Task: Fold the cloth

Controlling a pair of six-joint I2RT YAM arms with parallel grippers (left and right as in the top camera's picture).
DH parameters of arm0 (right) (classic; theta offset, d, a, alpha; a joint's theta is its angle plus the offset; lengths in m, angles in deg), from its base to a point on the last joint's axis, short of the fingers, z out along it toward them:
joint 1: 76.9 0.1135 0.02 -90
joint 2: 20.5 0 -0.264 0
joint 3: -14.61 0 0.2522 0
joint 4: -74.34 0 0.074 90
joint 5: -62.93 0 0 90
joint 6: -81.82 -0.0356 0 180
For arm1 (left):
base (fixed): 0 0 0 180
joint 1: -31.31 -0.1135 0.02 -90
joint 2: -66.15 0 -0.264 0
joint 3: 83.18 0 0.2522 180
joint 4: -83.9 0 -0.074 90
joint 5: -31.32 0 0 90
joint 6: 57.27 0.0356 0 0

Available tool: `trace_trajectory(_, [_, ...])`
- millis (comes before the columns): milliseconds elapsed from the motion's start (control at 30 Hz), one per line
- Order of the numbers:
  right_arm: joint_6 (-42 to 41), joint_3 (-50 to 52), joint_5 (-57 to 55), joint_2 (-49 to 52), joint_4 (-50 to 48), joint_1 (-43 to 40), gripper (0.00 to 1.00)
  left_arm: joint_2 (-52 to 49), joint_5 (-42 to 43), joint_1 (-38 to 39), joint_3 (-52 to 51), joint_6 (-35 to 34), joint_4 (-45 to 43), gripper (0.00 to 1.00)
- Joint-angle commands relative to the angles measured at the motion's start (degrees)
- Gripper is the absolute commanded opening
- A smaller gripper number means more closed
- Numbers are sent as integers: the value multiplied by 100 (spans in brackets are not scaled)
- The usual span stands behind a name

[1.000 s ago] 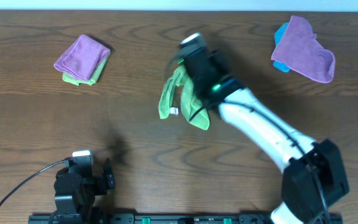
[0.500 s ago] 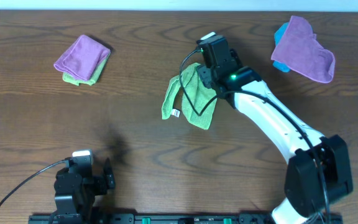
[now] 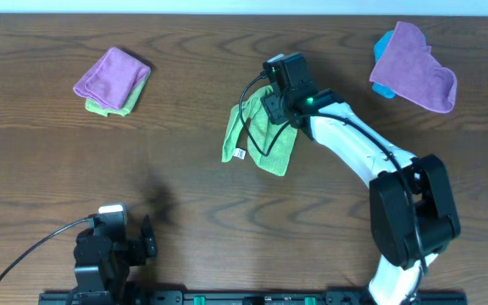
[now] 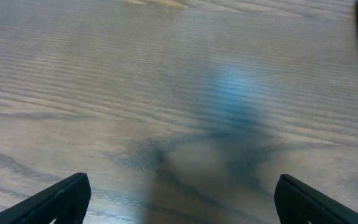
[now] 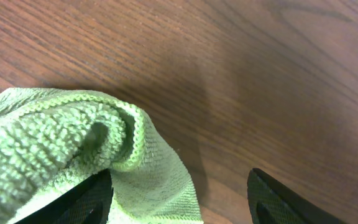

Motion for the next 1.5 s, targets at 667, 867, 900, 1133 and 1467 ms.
trace_trajectory(667, [-20, -122, -1440, 251, -1106, -507, 1, 37, -81, 26, -199, -284, 114, 95])
trace_trajectory(867, [-22, -122, -2203, 251, -1248, -955, 46, 37, -81, 26, -199, -284, 114, 96])
trace_trajectory(900, [-24, -122, -2201, 251, -1176, -977, 52, 37, -81, 26, -199, -284, 114, 95])
trace_trajectory(1133, [28, -122, -1213, 81, -162, -846, 68, 37, -83, 26, -199, -284, 114, 95])
trace_trajectory(1467, [372, -120, 597, 31, 415, -1008, 67, 37, -81, 26, -199, -284, 114, 95])
